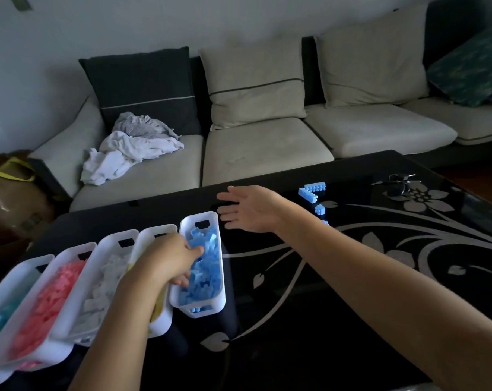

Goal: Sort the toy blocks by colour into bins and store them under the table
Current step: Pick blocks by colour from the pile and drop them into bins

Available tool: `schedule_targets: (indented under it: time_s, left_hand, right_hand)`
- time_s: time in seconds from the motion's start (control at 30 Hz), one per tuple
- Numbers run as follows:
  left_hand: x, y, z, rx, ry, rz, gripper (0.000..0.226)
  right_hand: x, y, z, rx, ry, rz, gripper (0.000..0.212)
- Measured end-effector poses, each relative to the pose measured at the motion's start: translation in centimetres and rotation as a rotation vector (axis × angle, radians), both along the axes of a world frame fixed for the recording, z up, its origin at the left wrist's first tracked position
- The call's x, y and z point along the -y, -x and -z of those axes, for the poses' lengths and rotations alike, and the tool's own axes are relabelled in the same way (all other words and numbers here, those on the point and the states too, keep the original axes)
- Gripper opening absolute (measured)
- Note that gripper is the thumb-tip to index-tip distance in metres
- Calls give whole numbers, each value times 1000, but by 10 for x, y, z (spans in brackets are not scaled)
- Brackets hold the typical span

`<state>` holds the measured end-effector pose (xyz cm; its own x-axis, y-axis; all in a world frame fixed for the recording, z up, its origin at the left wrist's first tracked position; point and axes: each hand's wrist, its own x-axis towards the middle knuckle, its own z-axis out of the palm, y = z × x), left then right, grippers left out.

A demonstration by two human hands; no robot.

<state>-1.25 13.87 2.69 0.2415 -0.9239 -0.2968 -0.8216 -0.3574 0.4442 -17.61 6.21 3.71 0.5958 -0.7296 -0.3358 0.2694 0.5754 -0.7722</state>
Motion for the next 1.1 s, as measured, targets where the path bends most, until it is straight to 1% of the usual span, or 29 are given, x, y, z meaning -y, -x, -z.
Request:
schedule_targets:
  time_s: [0.07, 0.1, 0.13, 0.17, 0.2, 0.23, 0.27, 0.3, 0.4, 0.47, 0.53, 0.63, 0.7, 0.83, 0.9, 1.0, 1.1]
  left_hand:
    - [7, 5, -4, 9, 82, 10, 26]
    - [11, 9, -5, 14, 139, 19, 28]
    - [17, 14, -6, 27, 205, 36, 30]
    - [24, 20, -6, 52, 270, 72, 31]
    - [30, 29, -7, 80, 323, 119, 29]
    - [37, 39, -8, 97, 363, 164, 23]
    - [45, 49, -9, 96, 385, 201, 18]
    - [55, 61, -9, 86, 395, 235, 16]
    - [83, 84, -5, 80, 372, 315, 28]
    - [102, 99, -1, 76, 351, 370, 30]
    - [120, 115, 4, 98, 316, 422, 34]
    - [146, 140, 18, 123, 233, 489, 45]
    - [163, 157, 28, 99, 209, 526, 49]
    - [191, 181, 50, -179, 278, 483, 46]
    - [205, 191, 60, -253, 305, 476, 41]
    - [222, 203, 69, -240, 290, 509, 39]
    - [238, 215, 74, -172, 248, 571, 40]
  right_hand:
    - [7, 25, 5, -57, 126, 36, 44]
    - [10, 39, 11, -171, 249, 81, 42]
    - [11, 54, 17, -366, 403, 149, 39]
    - [13, 71, 26, -638, 580, 205, 37]
    - [16, 88, 36, -917, 757, 225, 38]
    - [20, 104, 46, -1123, 883, 207, 43]
    - [22, 119, 57, -1236, 930, 171, 51]
    - [26, 135, 68, -1288, 911, 119, 60]
    - [29, 162, 93, -1279, 810, -13, 85]
    - [31, 173, 104, -1241, 783, -20, 97]
    - [31, 181, 110, -1211, 794, -22, 104]
    - [34, 187, 120, -1236, 889, -15, 108]
    - [38, 188, 126, -1270, 971, -15, 106]
    - [49, 196, 131, -1220, 1076, 47, 86]
    - [56, 199, 131, -1222, 1104, 37, 80]
    - [58, 198, 132, -1226, 1154, -20, 73]
    - [58, 197, 133, -1205, 1218, 10, 57]
